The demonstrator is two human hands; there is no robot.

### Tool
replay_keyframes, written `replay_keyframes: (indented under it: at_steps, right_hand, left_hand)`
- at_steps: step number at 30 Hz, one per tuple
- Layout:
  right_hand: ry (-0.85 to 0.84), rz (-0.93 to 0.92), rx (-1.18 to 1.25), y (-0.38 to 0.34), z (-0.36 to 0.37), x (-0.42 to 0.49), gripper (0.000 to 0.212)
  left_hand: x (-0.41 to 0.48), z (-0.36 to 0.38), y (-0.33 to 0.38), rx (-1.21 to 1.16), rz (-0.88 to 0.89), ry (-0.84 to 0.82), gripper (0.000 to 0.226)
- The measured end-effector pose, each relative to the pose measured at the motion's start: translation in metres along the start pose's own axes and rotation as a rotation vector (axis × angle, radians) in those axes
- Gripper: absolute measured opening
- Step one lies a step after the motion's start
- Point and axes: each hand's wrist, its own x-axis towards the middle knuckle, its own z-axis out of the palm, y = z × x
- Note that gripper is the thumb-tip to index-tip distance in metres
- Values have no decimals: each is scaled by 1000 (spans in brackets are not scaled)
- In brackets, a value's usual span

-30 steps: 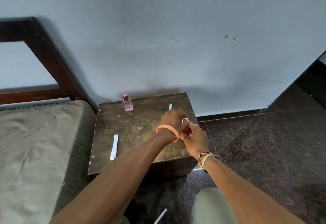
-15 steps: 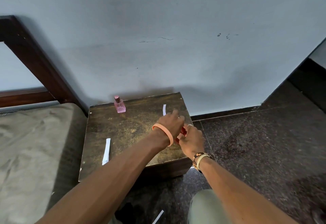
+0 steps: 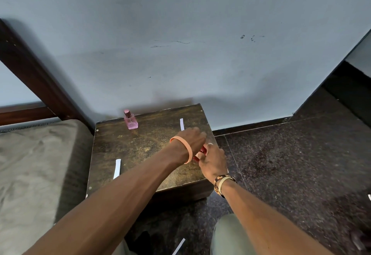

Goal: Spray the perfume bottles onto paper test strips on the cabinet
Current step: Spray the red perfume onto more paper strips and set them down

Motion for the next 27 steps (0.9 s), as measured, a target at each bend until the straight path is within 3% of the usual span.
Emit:
replay_keyframes:
  at_steps: [4, 7, 9, 13, 17, 21, 27]
  right_hand:
    - [1, 4, -18, 1, 0, -1, 16]
    - [7, -8, -34, 1, -2, -1, 19]
    - [4, -8, -32, 1, -3, 0, 23]
    - [11, -30, -32, 1, -1, 0, 28]
    - [13, -15, -32, 1, 2, 0, 33]
    - [11, 5, -16, 0, -1, 1, 31]
    - [19, -1, -20, 2, 1, 2, 30]
  left_hand:
    - [4, -9, 7, 113, 25, -43, 27]
    - [6, -10, 4, 67, 67, -62, 29]
    - [8, -4, 0, -113, 31, -9, 33]
    - [3, 13, -10, -584, -291, 209, 32]
    - [2, 20, -13, -527, -263, 229, 15]
    - [3, 19, -13, -550, -244, 231, 35]
    - [1, 19, -12, -562, -252, 273, 27]
